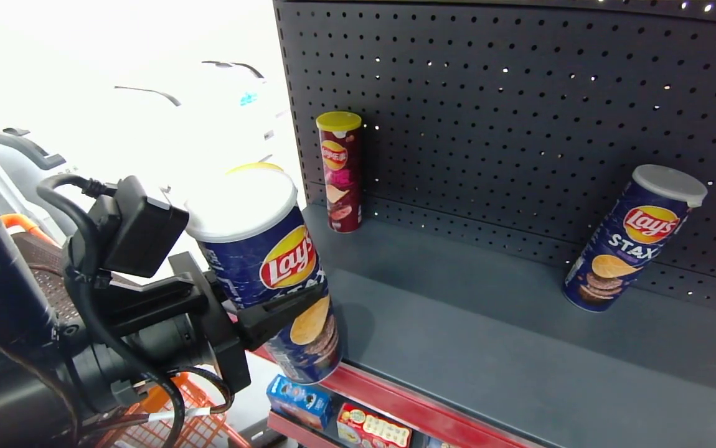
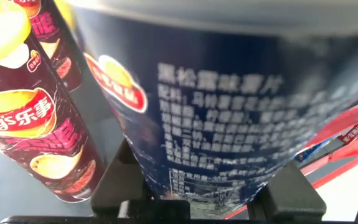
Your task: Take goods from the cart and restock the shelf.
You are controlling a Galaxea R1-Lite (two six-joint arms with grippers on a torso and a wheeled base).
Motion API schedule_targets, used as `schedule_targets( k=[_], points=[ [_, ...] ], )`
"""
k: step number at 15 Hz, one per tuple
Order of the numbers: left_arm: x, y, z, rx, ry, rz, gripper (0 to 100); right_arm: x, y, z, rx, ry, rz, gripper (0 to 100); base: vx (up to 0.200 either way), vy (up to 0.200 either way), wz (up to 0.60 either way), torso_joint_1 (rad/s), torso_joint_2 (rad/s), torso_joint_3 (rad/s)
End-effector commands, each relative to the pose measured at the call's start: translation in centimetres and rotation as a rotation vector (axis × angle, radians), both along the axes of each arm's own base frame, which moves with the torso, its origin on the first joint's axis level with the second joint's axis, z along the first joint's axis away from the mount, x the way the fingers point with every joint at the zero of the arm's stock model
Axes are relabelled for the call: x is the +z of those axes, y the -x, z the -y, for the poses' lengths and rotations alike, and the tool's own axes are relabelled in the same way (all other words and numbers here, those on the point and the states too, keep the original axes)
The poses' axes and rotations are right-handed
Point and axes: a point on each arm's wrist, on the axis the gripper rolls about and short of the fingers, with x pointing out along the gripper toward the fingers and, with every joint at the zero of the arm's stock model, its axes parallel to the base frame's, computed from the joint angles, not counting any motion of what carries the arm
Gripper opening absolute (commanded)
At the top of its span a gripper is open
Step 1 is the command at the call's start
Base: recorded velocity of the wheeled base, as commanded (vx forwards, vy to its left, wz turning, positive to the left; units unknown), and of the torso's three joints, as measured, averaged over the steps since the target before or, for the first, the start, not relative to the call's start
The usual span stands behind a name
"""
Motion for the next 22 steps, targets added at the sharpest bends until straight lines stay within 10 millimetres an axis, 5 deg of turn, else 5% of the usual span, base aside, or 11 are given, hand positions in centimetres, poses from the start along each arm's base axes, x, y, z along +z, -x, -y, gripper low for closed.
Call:
schedule_targets(
  k=[1,5,22],
  points=[
    [-0.05,-0.02,0.01,0.0,-0.001,-0.001,0,0.0,0.0,0.0,0.001,0.0,-0.001,100,0.0,0.0,-0.6,-0.002,0.0,0.002],
    [0.04,-0.03,-0.1,0.005,0.002,0.0,0,0.0,0.0,0.0,0.001,0.0,-0.001,100,0.0,0.0,-0.6,0.002,0.0,0.004],
    [-0.25,0.06,-0.28,0.011,-0.003,-0.007,0,0.0,0.0,0.0,0.001,0.0,-0.001,100,0.0,0.0,-0.07,0.0,0.0,0.0]
  ],
)
